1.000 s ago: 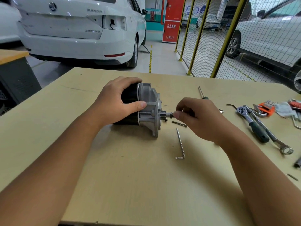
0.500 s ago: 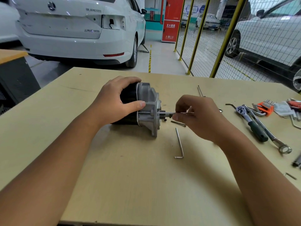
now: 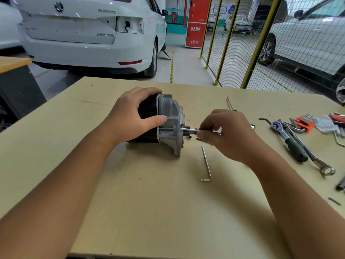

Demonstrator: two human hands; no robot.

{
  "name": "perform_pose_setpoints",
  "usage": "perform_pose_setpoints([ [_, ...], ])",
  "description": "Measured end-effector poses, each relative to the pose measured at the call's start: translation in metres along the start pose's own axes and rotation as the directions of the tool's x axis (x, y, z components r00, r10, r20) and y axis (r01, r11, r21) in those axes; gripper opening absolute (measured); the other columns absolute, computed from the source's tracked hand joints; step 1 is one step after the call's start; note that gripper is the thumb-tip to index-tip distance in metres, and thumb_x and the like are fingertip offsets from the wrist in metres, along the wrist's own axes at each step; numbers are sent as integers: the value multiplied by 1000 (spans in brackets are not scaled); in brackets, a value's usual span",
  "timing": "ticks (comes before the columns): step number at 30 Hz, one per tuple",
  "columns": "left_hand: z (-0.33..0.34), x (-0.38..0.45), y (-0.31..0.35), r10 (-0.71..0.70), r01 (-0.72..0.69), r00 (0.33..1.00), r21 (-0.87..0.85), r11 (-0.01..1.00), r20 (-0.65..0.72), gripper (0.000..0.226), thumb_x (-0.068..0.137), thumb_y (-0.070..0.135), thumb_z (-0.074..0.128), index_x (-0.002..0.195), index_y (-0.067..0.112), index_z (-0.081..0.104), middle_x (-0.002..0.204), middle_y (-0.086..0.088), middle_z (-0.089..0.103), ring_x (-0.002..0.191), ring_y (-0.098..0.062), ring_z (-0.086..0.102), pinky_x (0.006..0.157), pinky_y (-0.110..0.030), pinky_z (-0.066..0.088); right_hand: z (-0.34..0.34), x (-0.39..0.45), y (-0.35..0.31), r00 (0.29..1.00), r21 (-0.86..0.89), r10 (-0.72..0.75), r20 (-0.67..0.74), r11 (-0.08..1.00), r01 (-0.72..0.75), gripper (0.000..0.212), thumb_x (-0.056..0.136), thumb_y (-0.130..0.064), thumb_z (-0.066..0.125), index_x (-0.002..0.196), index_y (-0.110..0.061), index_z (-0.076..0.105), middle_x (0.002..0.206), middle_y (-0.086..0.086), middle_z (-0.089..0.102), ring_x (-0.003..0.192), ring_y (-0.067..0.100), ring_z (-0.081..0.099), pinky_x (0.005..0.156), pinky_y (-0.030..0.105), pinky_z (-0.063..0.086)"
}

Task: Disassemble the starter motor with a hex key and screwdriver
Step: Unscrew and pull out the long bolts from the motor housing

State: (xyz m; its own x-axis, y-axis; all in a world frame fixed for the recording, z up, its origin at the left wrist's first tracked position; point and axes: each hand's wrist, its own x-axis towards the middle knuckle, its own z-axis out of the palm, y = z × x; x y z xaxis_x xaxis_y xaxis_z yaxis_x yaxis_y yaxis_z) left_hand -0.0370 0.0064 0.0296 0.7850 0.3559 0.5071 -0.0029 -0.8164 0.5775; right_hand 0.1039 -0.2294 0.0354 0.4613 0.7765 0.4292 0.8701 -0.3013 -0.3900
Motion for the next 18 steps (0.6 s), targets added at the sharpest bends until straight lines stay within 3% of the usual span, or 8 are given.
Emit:
perform_pose_setpoints([
  [5,1,0,1,2,-2,1000,-2,1000,-3,70,74,51,77,139,28,62,127,6,63,121,-19,57,107,-45,47,2,-2,1,997,83,51,-49,995,-47,23,78,-21,86,78,-27,63,71,-19,60,73,-5,54,59,6,36],
  [10,0,-1,2,0,0,1000,5,1000,-1,71,74,51,77,139,27,62,128,7,62,121,-18,57,108,-45,46,2,-2,-3,1000,121,30,8,992,-31,6,90,-30,73,90,-24,73,69,-11,61,65,4,55,60,18,39],
  [13,-1,-1,3,2,-2,1000,2,1000,1,71,74,51,77,139,27,61,128,7,62,121,-18,56,108,-45,46,1,0,1,999,55,11,53,998,-14,12,95,-24,66,92,-18,76,77,-11,59,71,2,54,64,21,35],
  [15,-1,-1,2,3,-3,1000,1,1000,1,71,74,51,77,139,27,61,129,7,62,122,-18,56,108,-46,46,0,1,0,999,22,-2,54,1000,1,10,94,-20,68,90,-16,76,79,-9,59,73,2,54,63,15,34],
  [18,-1,-1,2,1,-1,1000,5,1000,2,71,74,51,76,139,28,61,129,7,63,122,-19,57,108,-46,47,0,0,-1,999,-17,-30,17,999,31,3,88,-22,77,85,-22,75,81,-12,61,77,7,55,66,22,38],
])
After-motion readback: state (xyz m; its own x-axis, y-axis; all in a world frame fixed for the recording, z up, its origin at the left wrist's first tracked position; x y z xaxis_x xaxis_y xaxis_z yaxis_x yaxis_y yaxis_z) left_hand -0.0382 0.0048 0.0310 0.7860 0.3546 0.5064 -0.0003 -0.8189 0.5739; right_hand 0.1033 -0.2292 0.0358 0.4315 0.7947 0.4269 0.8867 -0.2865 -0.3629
